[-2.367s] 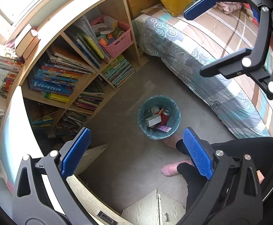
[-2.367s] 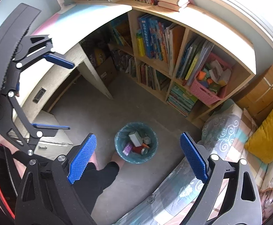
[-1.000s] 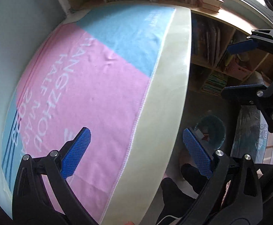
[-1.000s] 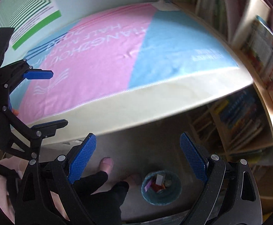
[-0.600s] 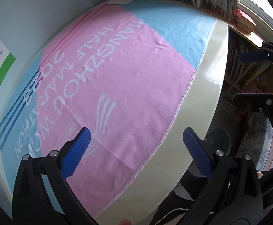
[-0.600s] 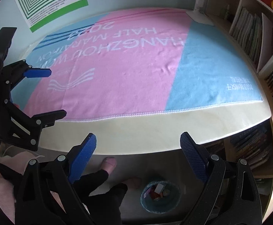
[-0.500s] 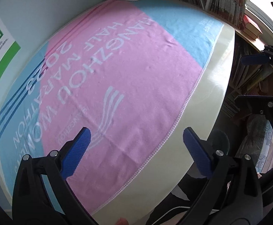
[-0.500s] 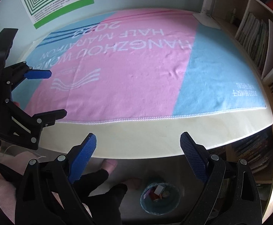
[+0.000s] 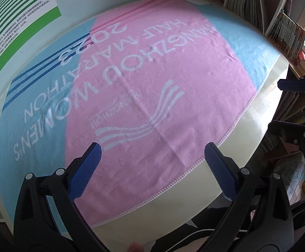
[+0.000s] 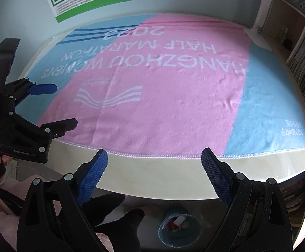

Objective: Collect trash

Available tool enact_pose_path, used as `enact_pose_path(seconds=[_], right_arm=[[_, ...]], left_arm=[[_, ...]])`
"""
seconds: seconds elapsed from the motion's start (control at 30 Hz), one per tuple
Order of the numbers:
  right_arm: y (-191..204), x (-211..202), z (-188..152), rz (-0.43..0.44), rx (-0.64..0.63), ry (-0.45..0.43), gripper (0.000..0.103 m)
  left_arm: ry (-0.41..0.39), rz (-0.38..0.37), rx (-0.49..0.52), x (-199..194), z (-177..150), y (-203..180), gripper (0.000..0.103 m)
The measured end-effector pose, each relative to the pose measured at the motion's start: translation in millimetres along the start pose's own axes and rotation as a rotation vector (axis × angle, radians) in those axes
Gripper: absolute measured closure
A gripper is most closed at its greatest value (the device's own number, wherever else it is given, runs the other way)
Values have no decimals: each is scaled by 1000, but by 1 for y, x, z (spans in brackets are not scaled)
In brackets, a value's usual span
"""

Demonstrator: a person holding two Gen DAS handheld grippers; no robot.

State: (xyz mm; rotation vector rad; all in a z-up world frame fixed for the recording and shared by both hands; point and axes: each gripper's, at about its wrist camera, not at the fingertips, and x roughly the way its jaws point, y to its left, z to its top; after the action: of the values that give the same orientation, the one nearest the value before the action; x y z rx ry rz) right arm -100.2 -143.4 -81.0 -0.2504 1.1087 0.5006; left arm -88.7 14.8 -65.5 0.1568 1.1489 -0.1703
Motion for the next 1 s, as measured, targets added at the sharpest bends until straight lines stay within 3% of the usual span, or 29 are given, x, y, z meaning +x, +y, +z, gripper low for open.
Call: enact_pose_path(seconds=[0.43,1.0], right_arm=[[28,11,18,37,-93,9,13],[31,14,19,40,-80,14,13]], left_arm=[[2,59,-121,-6,-18,31,7],[4,56,-121,-5,-15,35,7]])
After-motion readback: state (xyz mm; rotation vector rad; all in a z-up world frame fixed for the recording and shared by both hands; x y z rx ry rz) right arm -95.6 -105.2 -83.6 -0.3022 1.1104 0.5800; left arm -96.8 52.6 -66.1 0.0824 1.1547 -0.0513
